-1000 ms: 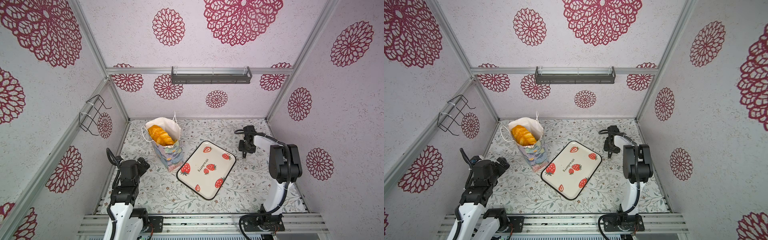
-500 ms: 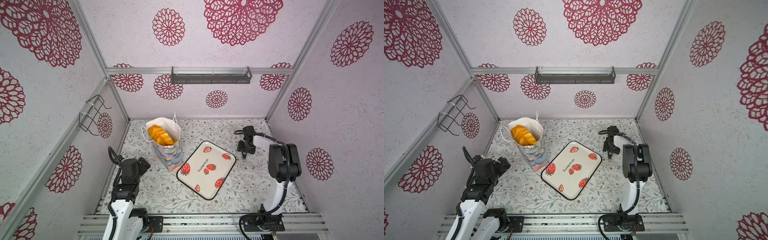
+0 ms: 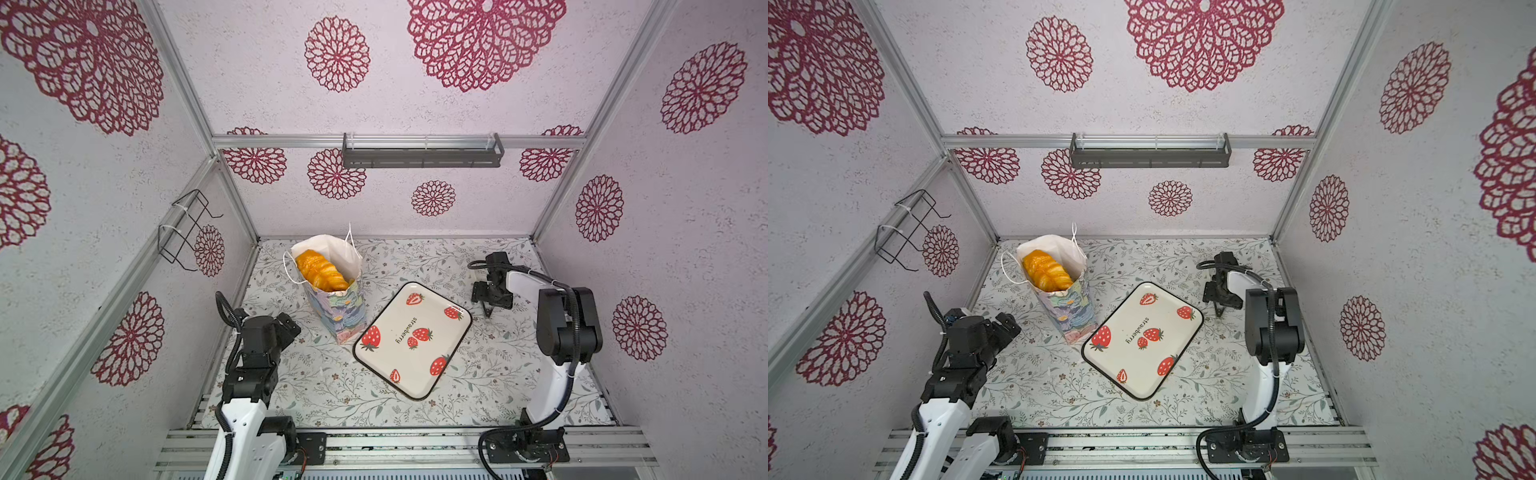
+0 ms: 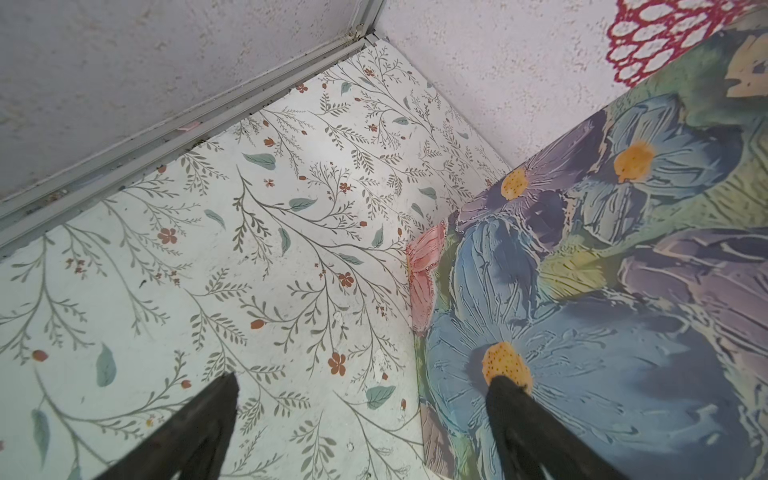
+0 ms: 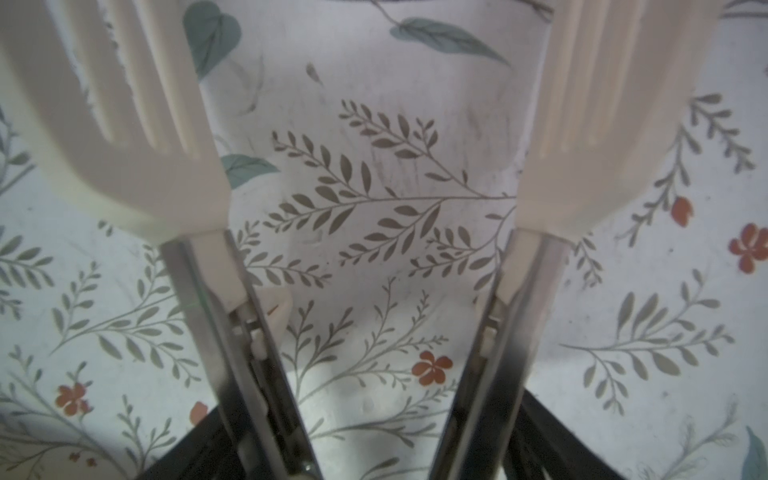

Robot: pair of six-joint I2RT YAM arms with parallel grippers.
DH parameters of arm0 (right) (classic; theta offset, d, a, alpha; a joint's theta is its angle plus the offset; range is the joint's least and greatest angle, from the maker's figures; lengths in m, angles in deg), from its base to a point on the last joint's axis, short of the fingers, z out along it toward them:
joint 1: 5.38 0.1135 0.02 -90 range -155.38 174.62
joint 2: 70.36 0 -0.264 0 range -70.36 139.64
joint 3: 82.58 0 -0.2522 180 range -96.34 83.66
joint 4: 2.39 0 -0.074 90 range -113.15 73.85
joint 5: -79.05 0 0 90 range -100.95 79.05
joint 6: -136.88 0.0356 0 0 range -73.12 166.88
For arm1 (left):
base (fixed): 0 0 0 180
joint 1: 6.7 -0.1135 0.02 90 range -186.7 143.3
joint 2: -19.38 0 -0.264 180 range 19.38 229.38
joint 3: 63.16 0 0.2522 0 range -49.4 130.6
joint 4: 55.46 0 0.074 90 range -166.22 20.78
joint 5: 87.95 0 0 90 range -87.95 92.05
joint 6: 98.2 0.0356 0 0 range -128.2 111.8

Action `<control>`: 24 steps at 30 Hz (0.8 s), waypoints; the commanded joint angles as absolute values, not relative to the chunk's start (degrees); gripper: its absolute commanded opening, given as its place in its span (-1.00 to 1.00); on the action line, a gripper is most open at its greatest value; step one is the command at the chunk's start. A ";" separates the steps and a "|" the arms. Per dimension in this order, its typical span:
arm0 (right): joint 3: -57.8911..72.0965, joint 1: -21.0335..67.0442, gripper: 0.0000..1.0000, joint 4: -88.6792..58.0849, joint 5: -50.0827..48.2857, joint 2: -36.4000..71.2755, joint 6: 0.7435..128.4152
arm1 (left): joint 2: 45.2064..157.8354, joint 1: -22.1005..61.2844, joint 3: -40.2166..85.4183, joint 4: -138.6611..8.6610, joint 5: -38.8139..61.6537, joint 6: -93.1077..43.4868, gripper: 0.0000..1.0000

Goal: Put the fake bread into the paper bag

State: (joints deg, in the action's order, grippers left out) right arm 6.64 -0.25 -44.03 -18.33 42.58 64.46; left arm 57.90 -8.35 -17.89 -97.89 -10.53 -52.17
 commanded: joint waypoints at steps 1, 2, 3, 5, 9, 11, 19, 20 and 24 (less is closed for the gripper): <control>6.47 -0.52 0.72 -44.12 -19.31 40.12 64.46 | 57.41 -8.02 -16.53 -96.69 -11.50 -51.97 0.95; 6.80 -0.46 0.73 -43.86 -19.01 39.42 64.52 | 57.42 -8.02 -16.53 -96.50 -11.39 -51.80 0.95; 7.34 -0.45 0.75 -43.35 -18.71 38.21 64.63 | 57.56 -8.02 -16.61 -96.11 -11.07 -51.41 0.95; 8.44 -0.37 0.78 -42.58 -18.19 36.04 64.68 | 57.85 -8.06 -16.53 -95.53 -10.70 -51.05 0.95; 11.76 -0.30 0.83 -38.73 -16.20 29.32 64.53 | 58.45 -8.02 -16.00 -95.09 -11.72 -50.39 0.95; 14.09 -0.24 0.84 -35.74 -15.70 25.85 64.76 | 58.02 -8.00 -16.22 -94.07 -12.19 -48.94 0.95; 21.87 -0.19 0.84 -25.77 -18.17 17.41 66.21 | 53.48 -8.04 -20.20 -85.81 -16.16 -44.37 0.95; 22.53 -0.20 0.83 -24.96 -18.46 17.12 65.74 | 53.45 -8.02 -20.98 -84.18 -16.16 -43.71 0.95; 28.72 0.16 0.98 -17.40 -21.82 14.58 64.59 | 55.10 -8.01 -24.20 -73.04 -11.17 -36.58 0.95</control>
